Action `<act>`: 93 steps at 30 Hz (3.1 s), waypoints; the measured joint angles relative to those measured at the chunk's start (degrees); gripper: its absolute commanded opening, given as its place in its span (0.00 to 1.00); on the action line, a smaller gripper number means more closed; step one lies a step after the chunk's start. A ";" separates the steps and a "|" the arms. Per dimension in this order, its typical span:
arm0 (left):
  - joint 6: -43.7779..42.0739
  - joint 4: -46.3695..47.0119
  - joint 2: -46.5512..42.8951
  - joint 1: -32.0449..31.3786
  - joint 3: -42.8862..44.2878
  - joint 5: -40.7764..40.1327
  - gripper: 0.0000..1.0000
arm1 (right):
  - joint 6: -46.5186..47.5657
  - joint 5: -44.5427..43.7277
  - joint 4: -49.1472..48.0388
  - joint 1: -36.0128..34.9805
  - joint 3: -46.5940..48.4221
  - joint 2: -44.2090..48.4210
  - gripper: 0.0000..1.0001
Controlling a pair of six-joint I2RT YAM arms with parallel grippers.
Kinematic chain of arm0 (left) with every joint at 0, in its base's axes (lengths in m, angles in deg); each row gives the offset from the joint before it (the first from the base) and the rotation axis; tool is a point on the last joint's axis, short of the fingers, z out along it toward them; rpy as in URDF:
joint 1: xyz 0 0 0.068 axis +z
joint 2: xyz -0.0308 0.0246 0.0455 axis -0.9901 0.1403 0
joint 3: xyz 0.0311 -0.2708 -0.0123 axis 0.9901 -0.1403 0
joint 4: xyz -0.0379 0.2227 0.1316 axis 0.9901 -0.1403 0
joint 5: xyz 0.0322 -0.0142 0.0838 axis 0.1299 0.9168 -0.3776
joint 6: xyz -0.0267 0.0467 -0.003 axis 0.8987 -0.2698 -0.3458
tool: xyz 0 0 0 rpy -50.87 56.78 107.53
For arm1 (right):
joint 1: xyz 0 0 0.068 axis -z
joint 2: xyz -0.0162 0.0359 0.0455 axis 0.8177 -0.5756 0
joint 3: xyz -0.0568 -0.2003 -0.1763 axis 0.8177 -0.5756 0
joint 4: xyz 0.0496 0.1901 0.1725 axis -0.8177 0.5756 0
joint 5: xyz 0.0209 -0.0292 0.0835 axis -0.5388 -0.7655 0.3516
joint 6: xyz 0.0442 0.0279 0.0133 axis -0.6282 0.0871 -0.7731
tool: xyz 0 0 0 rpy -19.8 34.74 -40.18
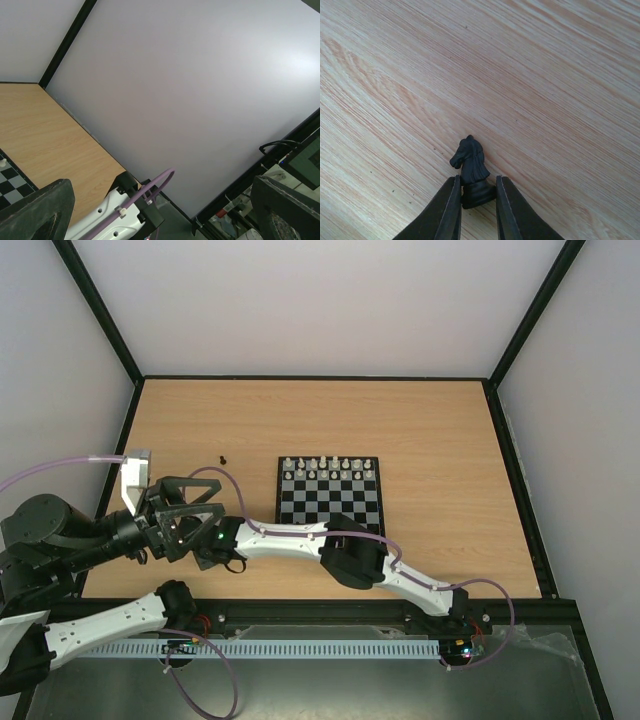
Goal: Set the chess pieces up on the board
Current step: Pick up the chess piece at the center of the board, then place the chess piece on the chessboard.
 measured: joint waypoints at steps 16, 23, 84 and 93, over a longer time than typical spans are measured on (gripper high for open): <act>-0.22 0.02 1.97 0.00 0.02 -0.13 0.99 | 2.91 0.74 -10.60 -0.02 -26.97 15.65 0.09; -0.66 0.42 3.65 0.00 0.11 -1.88 0.99 | 4.28 3.06 -15.56 -0.02 -44.13 28.17 0.09; 23.80 34.12 17.84 20.39 -42.75 47.30 0.74 | 18.67 1.66 -14.25 3.21 -70.31 85.26 0.20; 24.46 36.63 17.88 20.39 -43.17 47.52 0.43 | 19.34 3.32 -15.34 3.21 -70.27 82.93 0.20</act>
